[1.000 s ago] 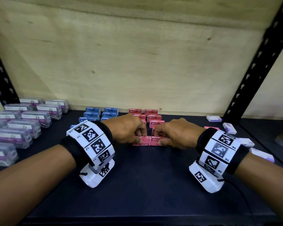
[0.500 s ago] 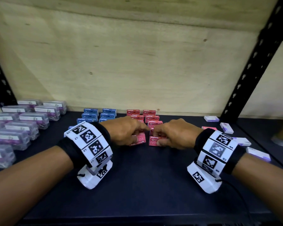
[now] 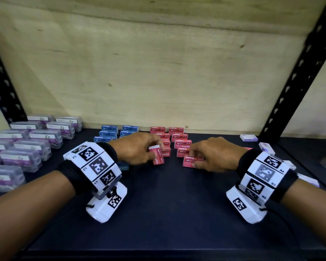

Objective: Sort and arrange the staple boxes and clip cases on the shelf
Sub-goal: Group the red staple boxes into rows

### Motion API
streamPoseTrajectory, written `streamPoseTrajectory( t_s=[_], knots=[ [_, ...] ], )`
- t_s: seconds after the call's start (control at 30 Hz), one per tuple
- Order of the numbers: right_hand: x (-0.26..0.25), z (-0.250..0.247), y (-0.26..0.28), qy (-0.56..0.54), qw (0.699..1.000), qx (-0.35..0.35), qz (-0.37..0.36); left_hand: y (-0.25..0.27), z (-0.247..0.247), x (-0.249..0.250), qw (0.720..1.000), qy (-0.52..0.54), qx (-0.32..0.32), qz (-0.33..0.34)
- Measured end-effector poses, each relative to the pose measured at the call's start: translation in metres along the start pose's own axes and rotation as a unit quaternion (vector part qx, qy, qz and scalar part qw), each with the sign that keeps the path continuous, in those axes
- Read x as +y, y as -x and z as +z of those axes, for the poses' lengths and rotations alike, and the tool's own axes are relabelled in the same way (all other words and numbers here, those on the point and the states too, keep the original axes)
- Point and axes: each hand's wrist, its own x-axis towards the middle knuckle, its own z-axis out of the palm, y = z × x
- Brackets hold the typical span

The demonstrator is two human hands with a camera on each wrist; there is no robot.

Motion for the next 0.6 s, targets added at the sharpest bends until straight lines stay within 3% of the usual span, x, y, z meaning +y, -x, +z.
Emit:
streamPoseTrajectory(
  t_s=[0.27,0.4,0.6],
  knots=[
    [0.004,0.001,0.0,-0.029,0.999,0.014,0.005,0.001,0.008,-0.003,0.998,-0.038,-0.009,-0.04],
    [0.003,0.0,-0.001,-0.025,0.999,0.018,-0.016,-0.002,0.011,0.005,0.992,-0.12,-0.013,-0.027],
    [0.003,0.002,-0.007,-0.019,0.999,0.02,-0.03,-0.007,0.01,0.014,0.987,-0.16,-0.014,-0.022]
  ],
)
